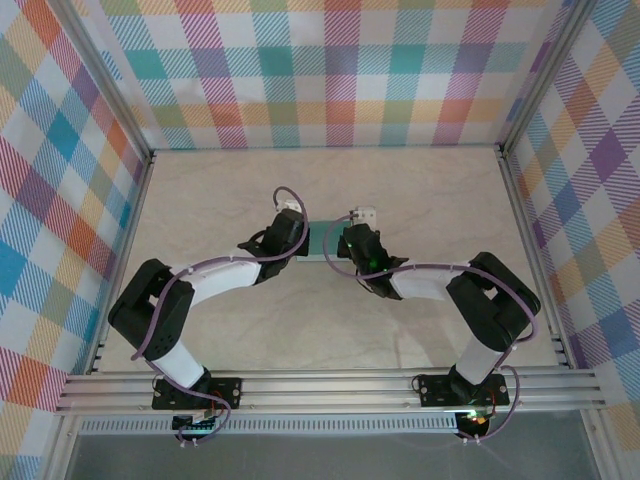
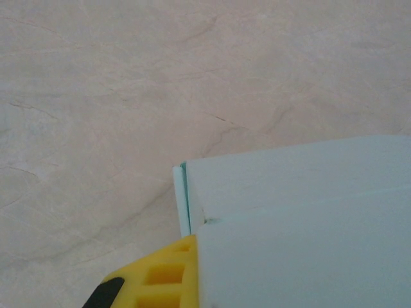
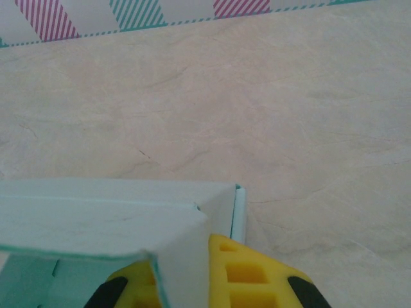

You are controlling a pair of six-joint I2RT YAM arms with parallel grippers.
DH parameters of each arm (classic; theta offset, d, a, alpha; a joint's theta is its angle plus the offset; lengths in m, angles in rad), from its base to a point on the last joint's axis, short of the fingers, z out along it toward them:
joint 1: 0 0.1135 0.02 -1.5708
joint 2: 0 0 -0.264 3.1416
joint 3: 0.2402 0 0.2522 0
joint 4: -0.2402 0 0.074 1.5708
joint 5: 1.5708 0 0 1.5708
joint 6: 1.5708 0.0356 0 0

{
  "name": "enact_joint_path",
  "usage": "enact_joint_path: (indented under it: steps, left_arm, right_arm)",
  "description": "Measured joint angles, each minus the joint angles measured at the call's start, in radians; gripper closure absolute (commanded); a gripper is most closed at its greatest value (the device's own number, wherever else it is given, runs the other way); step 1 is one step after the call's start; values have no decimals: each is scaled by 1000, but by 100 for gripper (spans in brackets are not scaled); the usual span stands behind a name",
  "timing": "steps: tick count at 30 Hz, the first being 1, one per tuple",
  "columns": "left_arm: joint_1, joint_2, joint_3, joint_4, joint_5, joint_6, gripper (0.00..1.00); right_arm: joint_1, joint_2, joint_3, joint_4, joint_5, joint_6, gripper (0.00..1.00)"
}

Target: Fold the paper box

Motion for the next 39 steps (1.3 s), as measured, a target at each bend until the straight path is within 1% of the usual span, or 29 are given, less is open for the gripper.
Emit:
enact_joint_path:
  steps: [2, 5, 8, 9, 11, 13, 16, 19, 23, 26, 28, 31, 33, 36, 39]
  left_arm:
    - [-8, 0, -31, 50, -19, 5, 100]
    - [-21, 0, -74, 117, -47, 9, 100]
    - [-24, 0, -99, 155, -74, 9, 100]
    - [-24, 0, -103, 161, -76, 10, 100]
    - [-24, 0, -107, 171, -76, 14, 100]
    - [-24, 1, -107, 172, -76, 19, 100]
    - [-25, 5, -105, 174, -78, 24, 100]
    - [-34, 18, -95, 175, -89, 27, 100]
    - [-45, 31, -87, 178, -103, 32, 100]
    - [-47, 31, -87, 178, -108, 35, 100]
    - [-48, 32, -87, 178, -109, 35, 99]
    - [-48, 32, -87, 178, -109, 35, 96]
    - [-49, 32, -87, 178, -109, 35, 93]
    - [-51, 32, -88, 175, -99, 36, 78]
    - [-57, 31, -97, 174, -87, 35, 64]
  right_arm:
    - [0, 5, -26, 50, -5, -10, 100]
    - [0, 21, -47, 114, -17, -34, 94]
    - [0, 26, -62, 144, -44, -60, 80]
    - [0, 26, -67, 144, -59, -70, 74]
    - [2, 20, -83, 137, -89, -87, 56]
    - [5, -8, -108, 121, -108, -99, 43]
    - [6, -100, -153, 85, -122, -107, 34]
    - [6, -205, -194, 62, -121, -108, 30]
    - [6, -357, -232, 5, -113, -109, 28]
    - [6, -462, -221, -50, -106, -109, 26]
    - [-2, -488, -164, -133, -98, -104, 24]
    - [-36, -443, 11, -299, -102, -64, 23]
    - [-69, -367, 152, -403, -103, -30, 23]
    - [-97, -249, 291, -503, -103, 0, 21]
    - [-101, -154, 340, -576, -118, 13, 21]
